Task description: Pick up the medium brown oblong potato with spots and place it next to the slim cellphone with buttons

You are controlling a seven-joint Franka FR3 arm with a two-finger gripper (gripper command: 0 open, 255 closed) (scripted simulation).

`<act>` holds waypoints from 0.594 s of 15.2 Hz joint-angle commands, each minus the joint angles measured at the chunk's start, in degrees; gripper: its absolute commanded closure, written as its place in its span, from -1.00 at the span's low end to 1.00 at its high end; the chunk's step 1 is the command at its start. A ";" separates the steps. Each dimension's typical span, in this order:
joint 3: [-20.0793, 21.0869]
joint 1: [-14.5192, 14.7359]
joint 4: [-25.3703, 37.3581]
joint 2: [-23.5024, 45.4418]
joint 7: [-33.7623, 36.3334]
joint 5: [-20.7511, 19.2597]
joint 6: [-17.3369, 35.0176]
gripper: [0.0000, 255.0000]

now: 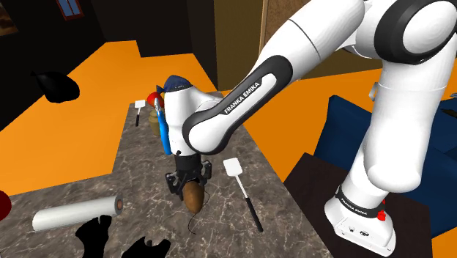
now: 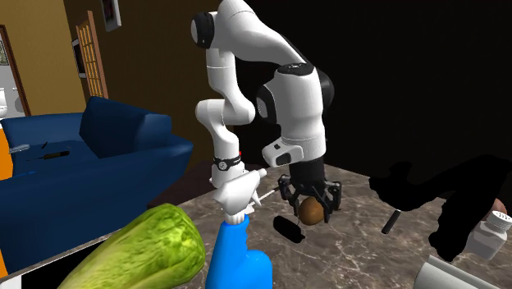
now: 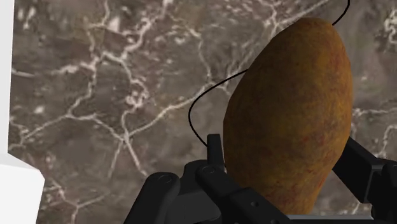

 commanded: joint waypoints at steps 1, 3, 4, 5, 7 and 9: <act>0.05 -0.05 -0.46 -0.05 -0.21 0.17 0.10 1.00; 0.20 -0.25 0.00 -1.12 -0.36 0.67 -1.33 1.00; 0.26 -0.34 0.27 -1.62 -0.41 0.90 -2.06 1.00; 0.32 -0.42 0.53 -2.12 -0.47 1.12 -2.78 1.00; 0.42 -0.59 1.11 -3.10 -0.57 1.55 -4.24 1.00; 0.49 -0.73 1.73 -4.03 -0.64 1.95 -5.70 1.00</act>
